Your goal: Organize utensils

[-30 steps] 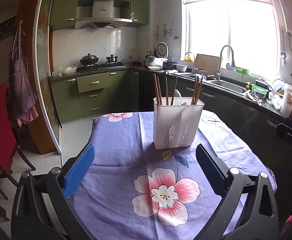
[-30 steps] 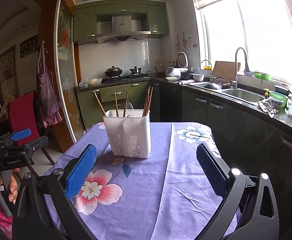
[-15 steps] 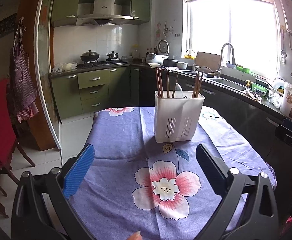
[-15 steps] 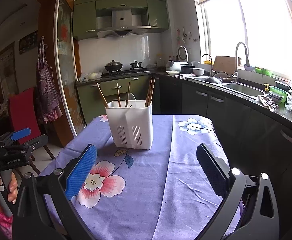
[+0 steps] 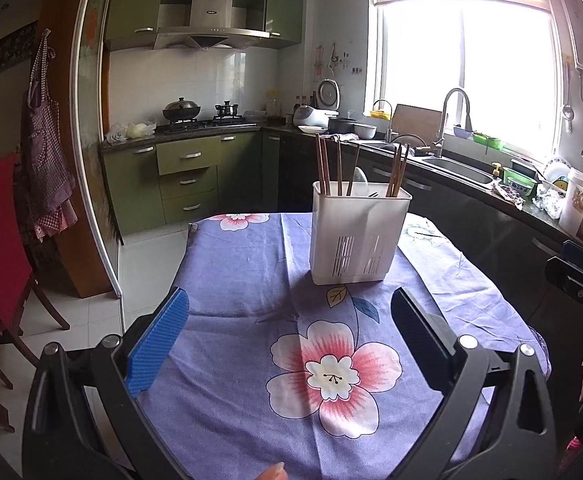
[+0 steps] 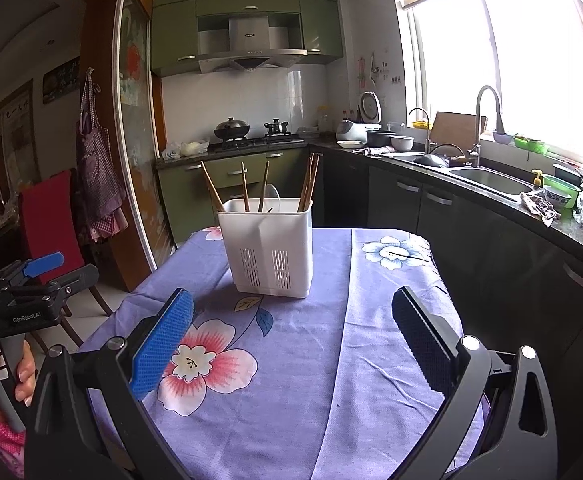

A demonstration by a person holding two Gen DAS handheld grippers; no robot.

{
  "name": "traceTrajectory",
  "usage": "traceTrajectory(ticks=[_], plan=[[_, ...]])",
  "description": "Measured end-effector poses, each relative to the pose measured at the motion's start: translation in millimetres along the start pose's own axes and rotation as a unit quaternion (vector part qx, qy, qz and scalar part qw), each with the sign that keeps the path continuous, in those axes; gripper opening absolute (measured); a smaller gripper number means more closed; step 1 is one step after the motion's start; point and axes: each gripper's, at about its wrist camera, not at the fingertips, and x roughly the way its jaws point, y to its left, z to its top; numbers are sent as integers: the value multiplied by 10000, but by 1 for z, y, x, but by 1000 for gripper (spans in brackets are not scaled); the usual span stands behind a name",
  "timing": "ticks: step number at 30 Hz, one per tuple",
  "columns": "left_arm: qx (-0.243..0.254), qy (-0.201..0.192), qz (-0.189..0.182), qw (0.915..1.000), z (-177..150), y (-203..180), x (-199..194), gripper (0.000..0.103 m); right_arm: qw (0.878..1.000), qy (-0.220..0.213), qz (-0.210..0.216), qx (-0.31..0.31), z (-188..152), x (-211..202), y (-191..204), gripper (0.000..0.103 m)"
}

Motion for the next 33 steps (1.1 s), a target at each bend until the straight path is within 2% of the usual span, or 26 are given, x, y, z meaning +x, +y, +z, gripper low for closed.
traceTrajectory(ticks=[33], plan=[[-22,-1,47,10000,2,2,-3,96,10000,33,65,44,-4,5,4,98]])
